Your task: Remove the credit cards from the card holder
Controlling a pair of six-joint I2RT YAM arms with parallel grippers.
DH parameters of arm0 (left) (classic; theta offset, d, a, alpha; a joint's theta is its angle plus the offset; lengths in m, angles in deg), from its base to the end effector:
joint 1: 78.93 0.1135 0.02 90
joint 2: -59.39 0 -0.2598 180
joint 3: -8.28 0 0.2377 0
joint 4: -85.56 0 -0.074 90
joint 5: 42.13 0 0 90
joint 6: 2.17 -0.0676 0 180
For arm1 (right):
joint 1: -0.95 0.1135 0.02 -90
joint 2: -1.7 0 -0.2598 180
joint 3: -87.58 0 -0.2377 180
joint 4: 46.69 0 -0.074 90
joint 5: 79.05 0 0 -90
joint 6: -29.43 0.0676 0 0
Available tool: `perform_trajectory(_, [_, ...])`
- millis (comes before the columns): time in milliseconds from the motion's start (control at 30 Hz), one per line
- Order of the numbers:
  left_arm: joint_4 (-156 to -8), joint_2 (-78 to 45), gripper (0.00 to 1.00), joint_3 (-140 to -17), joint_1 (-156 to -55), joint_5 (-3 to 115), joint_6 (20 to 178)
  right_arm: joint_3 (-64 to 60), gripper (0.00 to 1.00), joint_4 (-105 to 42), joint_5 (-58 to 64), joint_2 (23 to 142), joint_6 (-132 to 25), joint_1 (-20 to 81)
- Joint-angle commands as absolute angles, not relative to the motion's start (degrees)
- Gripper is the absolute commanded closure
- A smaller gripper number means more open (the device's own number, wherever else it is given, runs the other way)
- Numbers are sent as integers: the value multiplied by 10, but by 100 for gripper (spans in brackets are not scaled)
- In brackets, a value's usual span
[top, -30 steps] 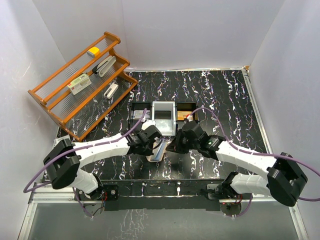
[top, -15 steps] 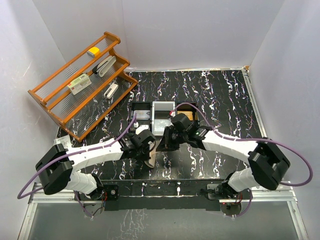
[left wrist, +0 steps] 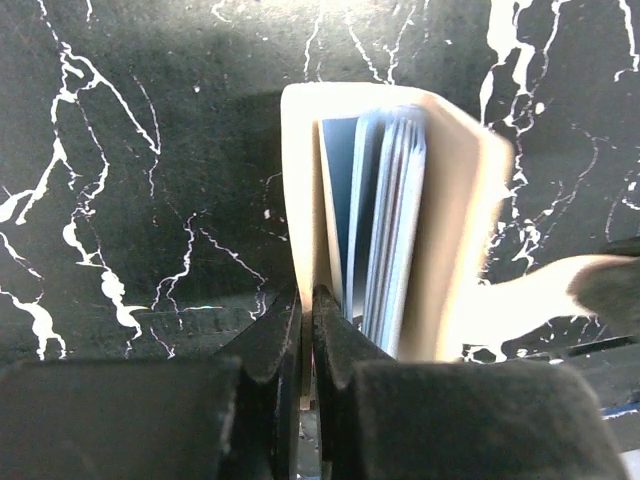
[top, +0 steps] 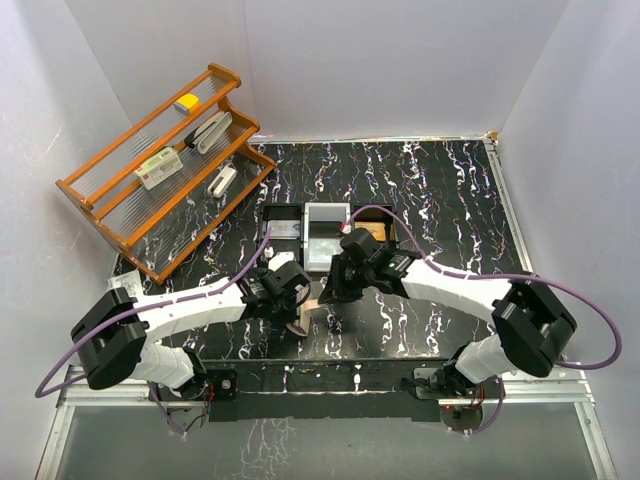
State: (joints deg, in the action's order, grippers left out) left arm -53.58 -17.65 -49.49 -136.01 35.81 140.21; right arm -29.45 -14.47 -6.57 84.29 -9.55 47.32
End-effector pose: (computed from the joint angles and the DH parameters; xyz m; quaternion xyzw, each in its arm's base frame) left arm 0.1509 -0.2071 0.1667 0.0123 0.9612 -0.1506 0.2309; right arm 0.1895 0.2282 0.1824 -0.0119 0.9353 0.3377 0.1051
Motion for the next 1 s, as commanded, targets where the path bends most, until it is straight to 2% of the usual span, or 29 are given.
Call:
perform_trajectory(0, [-504, -159, 97, -476, -1357, 349, 1408, -331, 100, -106, 13, 792, -105, 461])
perform_trajectory(200, [-493, -163, 94, -472, -1357, 349, 1399, -358, 100, -113, 17, 767, -101, 452])
perform_trajectory(400, [-468, -155, 69, -469, -1357, 335, 1398, -351, 100, -105, 31, 756, -103, 446])
perform_trajectory(533, [-448, -131, 57, -469, -1357, 320, 1406, -357, 100, -73, 56, 760, -104, 438])
perform_trajectory(600, [-440, -115, 47, -473, -1357, 316, 1407, -364, 100, -66, 61, 767, -105, 437])
perform_trajectory(800, [-405, -74, 38, -505, -1357, 285, 1413, -381, 100, -83, 49, 765, -99, 435])
perform_trajectory(967, [-428, -55, 34, -530, -1357, 299, 1382, -391, 100, -106, 31, 759, -89, 435])
